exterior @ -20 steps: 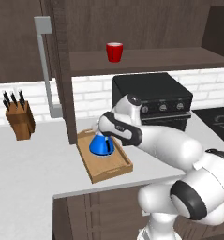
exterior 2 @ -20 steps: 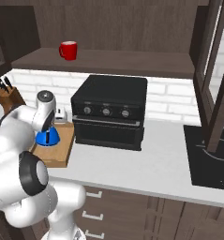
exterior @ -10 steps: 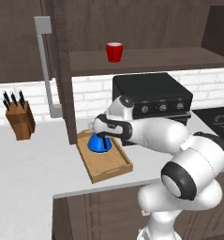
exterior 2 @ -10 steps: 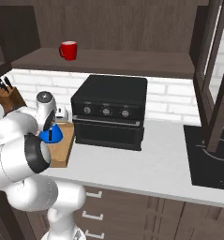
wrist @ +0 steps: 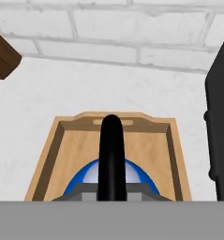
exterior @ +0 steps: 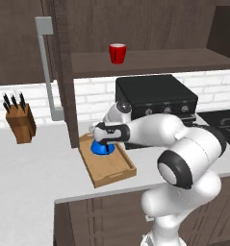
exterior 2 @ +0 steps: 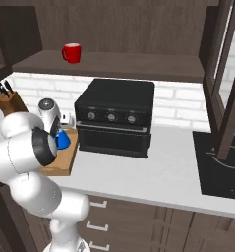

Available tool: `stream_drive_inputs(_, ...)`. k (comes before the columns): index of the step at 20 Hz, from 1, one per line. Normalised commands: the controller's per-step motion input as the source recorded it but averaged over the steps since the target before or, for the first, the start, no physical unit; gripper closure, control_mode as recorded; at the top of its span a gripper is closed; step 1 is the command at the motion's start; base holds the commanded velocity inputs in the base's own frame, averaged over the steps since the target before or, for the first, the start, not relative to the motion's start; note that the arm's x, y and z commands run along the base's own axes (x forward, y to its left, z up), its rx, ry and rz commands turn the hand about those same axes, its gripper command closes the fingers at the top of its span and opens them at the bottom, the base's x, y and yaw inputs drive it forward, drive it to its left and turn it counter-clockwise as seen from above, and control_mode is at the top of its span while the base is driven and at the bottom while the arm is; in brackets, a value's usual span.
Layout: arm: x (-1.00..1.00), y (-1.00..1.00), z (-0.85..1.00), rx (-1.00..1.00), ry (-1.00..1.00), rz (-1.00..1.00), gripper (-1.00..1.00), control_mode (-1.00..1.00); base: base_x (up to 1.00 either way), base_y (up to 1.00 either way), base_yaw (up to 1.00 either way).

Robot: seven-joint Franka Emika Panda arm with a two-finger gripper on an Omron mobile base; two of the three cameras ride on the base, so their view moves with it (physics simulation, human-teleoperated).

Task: Pick the kettle from the counter and place it on the tray. Then pick the mug from the cabinet and place it on the tray. Then close the cabinet doors.

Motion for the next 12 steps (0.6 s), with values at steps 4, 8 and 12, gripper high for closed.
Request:
stream_drive_inputs(4, 0.29, 0.01, -0.01, 0.0, -0.05, -0.05, 1.0, -1.0, 0.0, 0.0, 0.0)
stream_drive_inputs(8, 0.15, 0.14, -0.04, 0.0, -0.01, -0.03, 1.0, -1.0, 0.0, 0.0, 0.0)
stream_drive_inputs(12, 0.0, 0.19, -0.14, 0.0, 0.0, 0.0, 1.0, -1.0, 0.0, 0.0, 0.0)
